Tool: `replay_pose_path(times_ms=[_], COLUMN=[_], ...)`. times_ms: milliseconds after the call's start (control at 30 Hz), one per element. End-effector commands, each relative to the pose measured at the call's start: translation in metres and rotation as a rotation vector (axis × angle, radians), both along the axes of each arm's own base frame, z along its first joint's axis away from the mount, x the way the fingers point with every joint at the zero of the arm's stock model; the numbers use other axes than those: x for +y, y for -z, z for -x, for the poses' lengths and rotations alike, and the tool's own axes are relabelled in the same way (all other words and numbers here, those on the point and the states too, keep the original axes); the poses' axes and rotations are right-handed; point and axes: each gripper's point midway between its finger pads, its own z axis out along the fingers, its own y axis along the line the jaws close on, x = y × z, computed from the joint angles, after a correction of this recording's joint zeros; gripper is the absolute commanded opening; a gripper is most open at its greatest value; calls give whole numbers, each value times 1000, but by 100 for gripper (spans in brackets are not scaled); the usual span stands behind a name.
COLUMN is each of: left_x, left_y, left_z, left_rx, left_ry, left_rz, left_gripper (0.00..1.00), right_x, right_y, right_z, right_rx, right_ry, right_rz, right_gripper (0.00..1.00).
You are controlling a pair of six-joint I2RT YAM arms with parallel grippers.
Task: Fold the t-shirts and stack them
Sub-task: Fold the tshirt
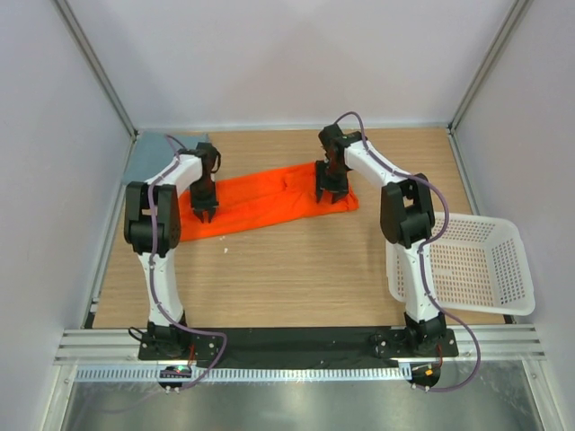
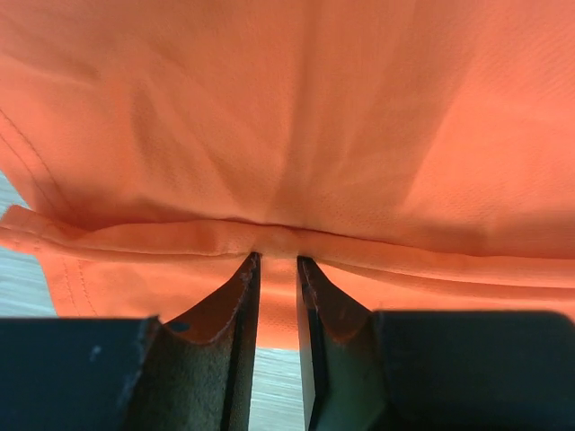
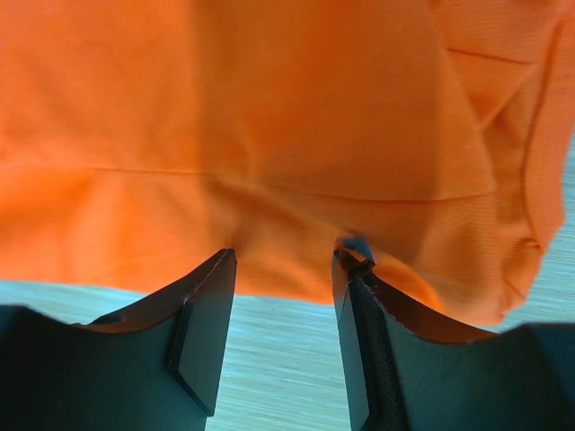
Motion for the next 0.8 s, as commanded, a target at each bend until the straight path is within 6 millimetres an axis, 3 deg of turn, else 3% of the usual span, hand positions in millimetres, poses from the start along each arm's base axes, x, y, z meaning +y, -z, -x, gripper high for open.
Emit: replay_pose_path(times_ms=[0, 233, 367, 433, 467, 533, 600, 700, 767], left_x=[-1, -21, -37, -54, -73, -96, -120, -118, -114], left_y=[8, 29, 19, 13, 9, 0, -15, -44, -68], left_z=[22, 63, 71, 73, 78, 81, 84, 71, 53], left_rx=[72, 170, 164, 160, 167, 173, 171, 84, 11], left_ry=[52, 88, 112, 96, 114, 99, 87, 89, 100], left_rz=[-70, -66, -48, 21, 79, 163, 257, 245, 223], left_gripper=[24, 23, 24, 24, 24, 24, 24, 27, 29], right_x=[-10, -43, -51, -58, -56, -53, -47, -40, -39], right_y=[-19, 6, 6, 6, 5, -11, -23, -65, -75], right_z=[-13, -39, -73, -86, -98, -114, -117, -112, -101], right_rx=[-90, -136, -199, -219, -243, -293, -307, -357, -350], right_ry=[20, 37, -4, -26, -21, -19, -26, 4, 29], right_rz=[41, 167, 196, 216, 204, 166, 134, 73, 59], right_gripper=[54, 55, 55, 55, 55, 55, 55, 56, 56])
